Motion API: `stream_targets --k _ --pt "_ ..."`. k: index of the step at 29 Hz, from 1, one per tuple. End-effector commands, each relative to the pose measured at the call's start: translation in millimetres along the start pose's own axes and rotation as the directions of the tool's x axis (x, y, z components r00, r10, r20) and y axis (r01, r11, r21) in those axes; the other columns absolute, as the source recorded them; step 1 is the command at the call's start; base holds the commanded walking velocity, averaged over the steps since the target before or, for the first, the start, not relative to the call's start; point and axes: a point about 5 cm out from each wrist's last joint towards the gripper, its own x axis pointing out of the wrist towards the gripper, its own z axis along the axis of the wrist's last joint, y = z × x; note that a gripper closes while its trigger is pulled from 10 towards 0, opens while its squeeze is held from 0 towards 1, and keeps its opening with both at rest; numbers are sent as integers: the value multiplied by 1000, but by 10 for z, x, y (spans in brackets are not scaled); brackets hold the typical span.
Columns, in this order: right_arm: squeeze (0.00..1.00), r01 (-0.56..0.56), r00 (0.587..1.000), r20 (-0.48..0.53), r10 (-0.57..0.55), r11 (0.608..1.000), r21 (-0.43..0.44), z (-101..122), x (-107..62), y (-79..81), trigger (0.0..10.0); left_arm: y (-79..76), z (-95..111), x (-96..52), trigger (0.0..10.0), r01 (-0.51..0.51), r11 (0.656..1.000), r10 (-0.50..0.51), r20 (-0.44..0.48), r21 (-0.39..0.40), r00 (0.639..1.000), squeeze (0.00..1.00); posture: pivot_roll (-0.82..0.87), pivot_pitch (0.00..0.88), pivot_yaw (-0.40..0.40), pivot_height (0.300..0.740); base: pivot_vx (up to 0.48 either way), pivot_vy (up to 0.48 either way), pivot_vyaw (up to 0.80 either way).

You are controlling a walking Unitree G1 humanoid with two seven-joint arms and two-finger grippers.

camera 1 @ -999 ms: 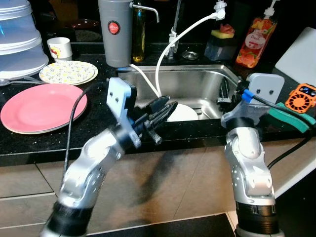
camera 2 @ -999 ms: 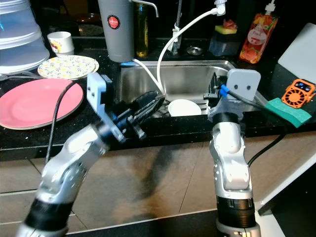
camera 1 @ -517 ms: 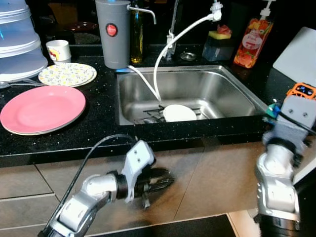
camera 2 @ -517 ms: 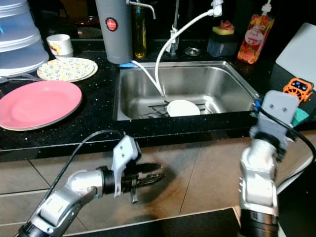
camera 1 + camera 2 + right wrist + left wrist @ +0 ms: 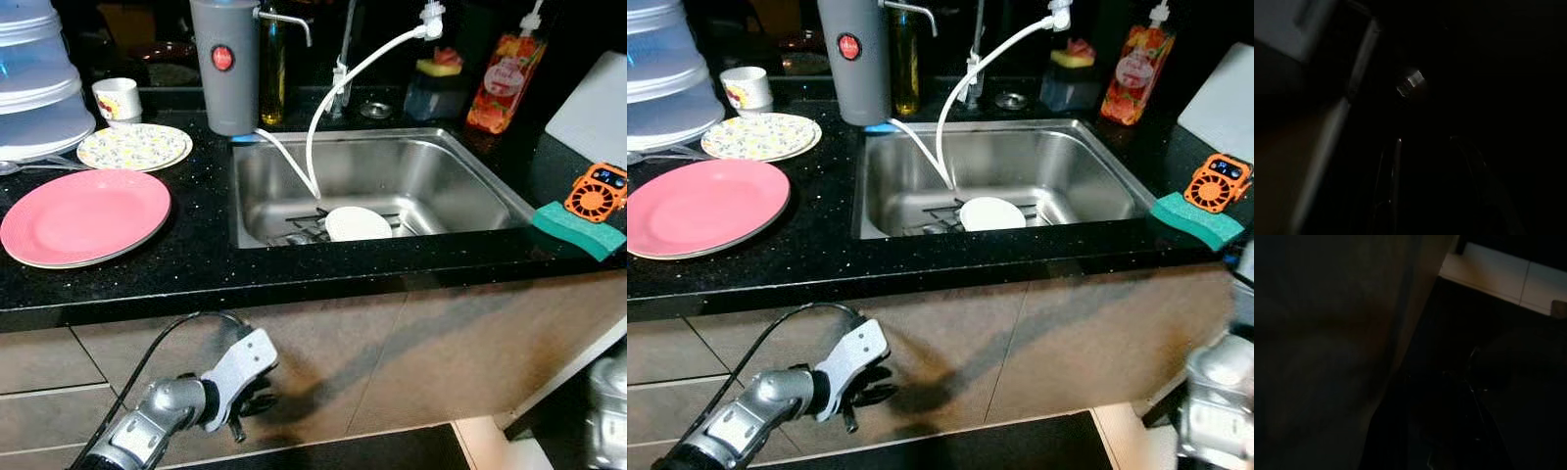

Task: Kitchen organization

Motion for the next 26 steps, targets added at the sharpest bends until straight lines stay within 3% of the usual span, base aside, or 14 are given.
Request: stream_targets --k 1,5,7,9,13,15,16,17,19,20,24,26 --pt "0 -16 993 -117 12 999 -30 -308 -31 -31 10000 18 -48 4 10000 -7 1000 8 -26 19 1000 0 19 2 -29 740 0 0 0" --pt "0 -126 954 -282 98 989 -81 -776 -230 0 10000 40 -129 22 10000 -41 999 40 -37 -19 999 0 20 4 -31 740 0 0 0" --pt "0 -156 941 -317 122 984 -85 -869 -293 15 10000 49 -150 28 10000 -51 998 50 -36 -34 998 0 20 4 -31 740 0 0 0" --pt "0 -262 896 -396 201 959 -105 -1084 -452 90 10000 63 -193 48 10000 -71 993 70 -22 -90 997 0 21 4 -36 740 0 0 0" --pt "0 -434 772 -541 334 899 -65 -1473 -900 229 10000 91 -323 80 10000 -143 924 158 13 -353 987 0 21 4 -36 740 0 0 0" --pt "0 -556 667 -599 443 831 -4 -1590 -1113 342 10000 64 -413 79 10000 -163 908 172 -12 -386 985 0 21 4 -36 740 0 0 0" --pt "0 -556 667 -599 443 831 -4 -1590 -1113 342 10000 64 -413 79 10000 -163 908 172 -12 -386 985 0 21 4 -36 740 0 0 0" --pt "0 -597 633 -612 474 802 3 -1634 -1214 377 10000 33 -481 78 10000 -175 903 174 -38 -392 984 0 29 5 -37 740 0 0 0" --pt "0 -693 506 -646 571 715 90 -1717 -1469 482 10000 -25 -630 73 10000 -210 889 184 -102 -406 978 0 29 5 -37 740 0 0 0" --pt "0 -693 506 -646 571 715 90 -1717 -1469 482 10000 -25 -630 73 10000 -210 889 184 -102 -406 978 0 29 5 -37 740 0 0 0" --pt "0 -850 285 -660 695 502 162 -1778 -1881 642 10000 -127 -1039 25 10000 -351 850 222 -337 -392 915 0 35 1 -36 740 0 0 0" --pt "0 -885 218 -676 704 435 168 -1816 -1984 645 10000 -161 -1180 -10 10000 -404 829 232 -420 -386 877 0 40 0 -35 740 0 0 0"
